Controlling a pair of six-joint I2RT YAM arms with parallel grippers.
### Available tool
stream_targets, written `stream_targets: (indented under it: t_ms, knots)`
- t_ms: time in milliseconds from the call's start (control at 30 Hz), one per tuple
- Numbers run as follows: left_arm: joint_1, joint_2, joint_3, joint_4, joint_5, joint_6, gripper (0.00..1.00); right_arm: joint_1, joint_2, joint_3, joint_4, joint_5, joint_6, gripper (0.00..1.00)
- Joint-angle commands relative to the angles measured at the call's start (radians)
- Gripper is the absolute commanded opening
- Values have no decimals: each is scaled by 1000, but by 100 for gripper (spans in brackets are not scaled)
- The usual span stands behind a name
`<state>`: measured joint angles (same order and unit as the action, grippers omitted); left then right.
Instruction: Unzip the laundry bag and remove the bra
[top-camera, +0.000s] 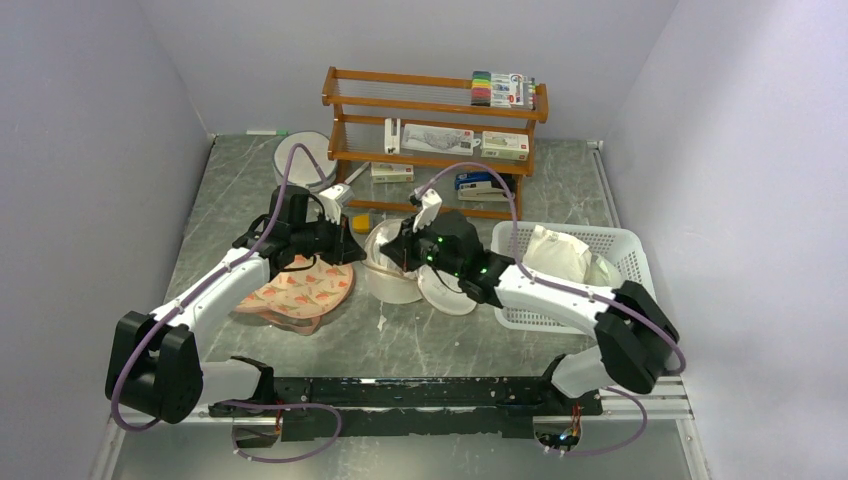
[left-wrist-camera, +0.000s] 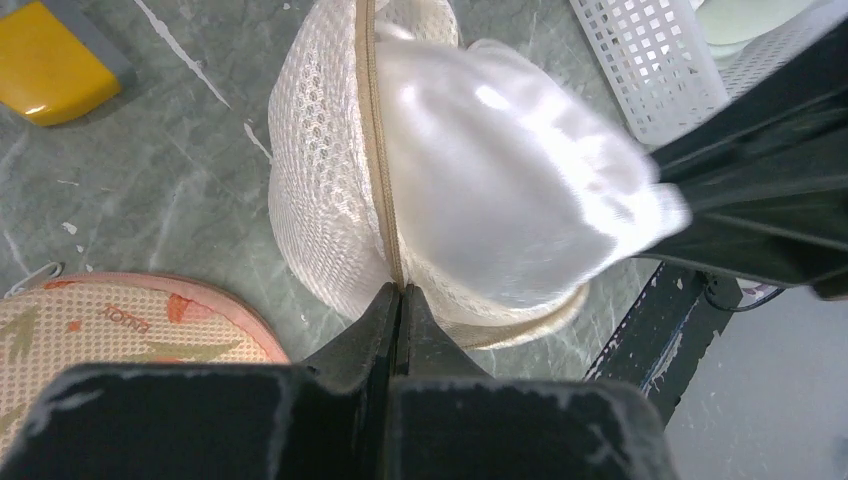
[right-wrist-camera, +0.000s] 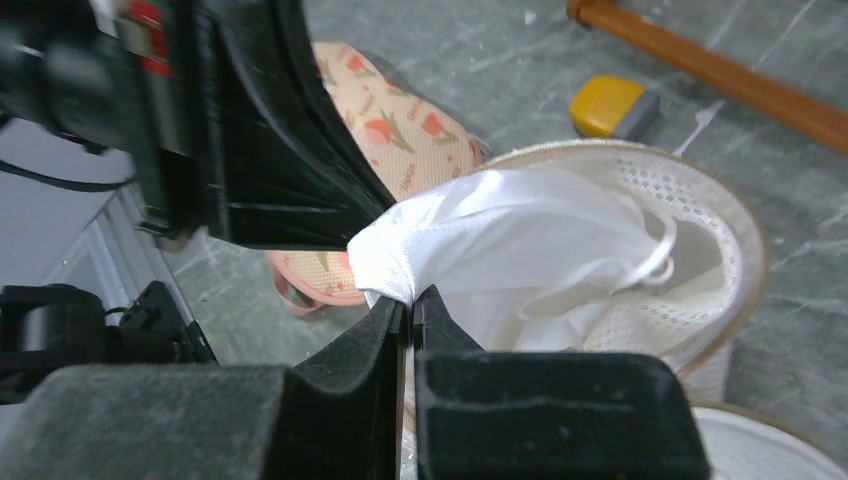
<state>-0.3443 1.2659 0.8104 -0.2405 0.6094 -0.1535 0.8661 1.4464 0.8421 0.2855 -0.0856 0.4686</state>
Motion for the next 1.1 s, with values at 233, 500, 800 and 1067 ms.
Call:
stream_targets:
  t_ms: [233,500,800,1067]
  knots:
    - [-7,-20,1,-8,-2,15,7,5,-198,-44,100,23,15,0]
    - [-7,-28,0,-11,-5,16,7,1,-249,4,48,78,-35,0]
    - [-7,-16,4,-9,6,17,7,0,-323,75,40,133,-139,0]
    - [-7,-14,3,-8,3,17,7,-1,-442,120,61,157,-249,0]
